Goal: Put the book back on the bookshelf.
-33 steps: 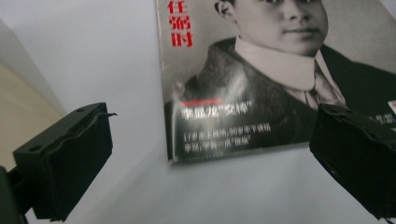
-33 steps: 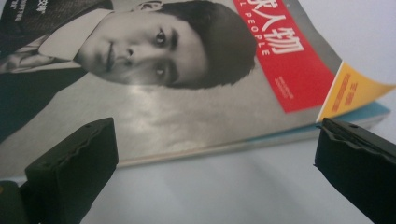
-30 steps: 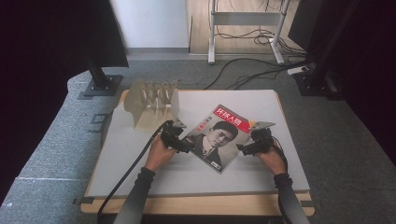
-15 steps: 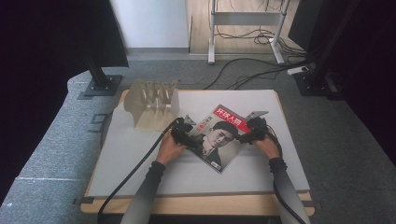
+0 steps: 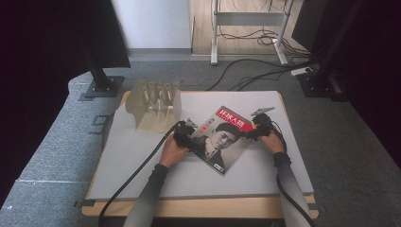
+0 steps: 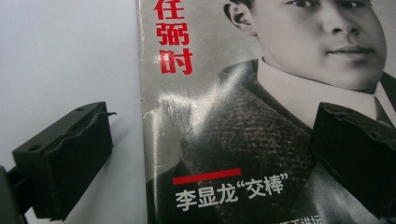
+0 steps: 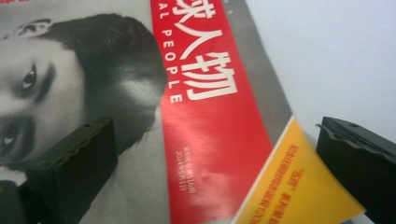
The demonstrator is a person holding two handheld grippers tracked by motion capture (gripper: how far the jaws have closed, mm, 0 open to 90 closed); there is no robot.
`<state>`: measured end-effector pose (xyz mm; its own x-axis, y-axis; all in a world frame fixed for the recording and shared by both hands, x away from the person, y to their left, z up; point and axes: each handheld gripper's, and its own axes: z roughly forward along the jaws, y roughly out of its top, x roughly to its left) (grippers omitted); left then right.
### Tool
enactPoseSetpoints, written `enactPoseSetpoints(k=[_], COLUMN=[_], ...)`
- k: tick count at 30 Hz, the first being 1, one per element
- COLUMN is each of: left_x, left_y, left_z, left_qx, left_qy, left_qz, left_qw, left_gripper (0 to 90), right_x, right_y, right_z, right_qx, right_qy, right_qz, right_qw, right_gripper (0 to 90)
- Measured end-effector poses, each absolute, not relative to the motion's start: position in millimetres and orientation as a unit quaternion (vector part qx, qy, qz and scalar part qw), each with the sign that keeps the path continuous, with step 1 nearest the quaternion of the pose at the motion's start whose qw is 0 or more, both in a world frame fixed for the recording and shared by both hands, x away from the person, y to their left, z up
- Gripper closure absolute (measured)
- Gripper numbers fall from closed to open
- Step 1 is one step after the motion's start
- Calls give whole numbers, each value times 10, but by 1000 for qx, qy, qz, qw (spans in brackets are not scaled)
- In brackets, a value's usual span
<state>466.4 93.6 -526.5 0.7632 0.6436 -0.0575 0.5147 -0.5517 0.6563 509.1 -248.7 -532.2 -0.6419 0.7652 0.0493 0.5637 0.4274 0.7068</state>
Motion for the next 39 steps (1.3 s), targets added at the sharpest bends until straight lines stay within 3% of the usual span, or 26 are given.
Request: enactPoseSetpoints(k=[16, 39], left_x=[4495, 3963], left_y=[939, 1226], left_z=[-5268, -5251], left_qx=[886, 892], left_qy=[302, 296], left_qz=[86, 81], left_qw=[341, 332], left_gripper=[0, 0], right_x=[4859, 4085], right_y=[-2490, -2277], right_z=[-5323, -5338], right_qx=[394, 377], right_qy=[831, 834], right_qz=[367, 377], right_qw=[143, 141], right_gripper=[50, 60])
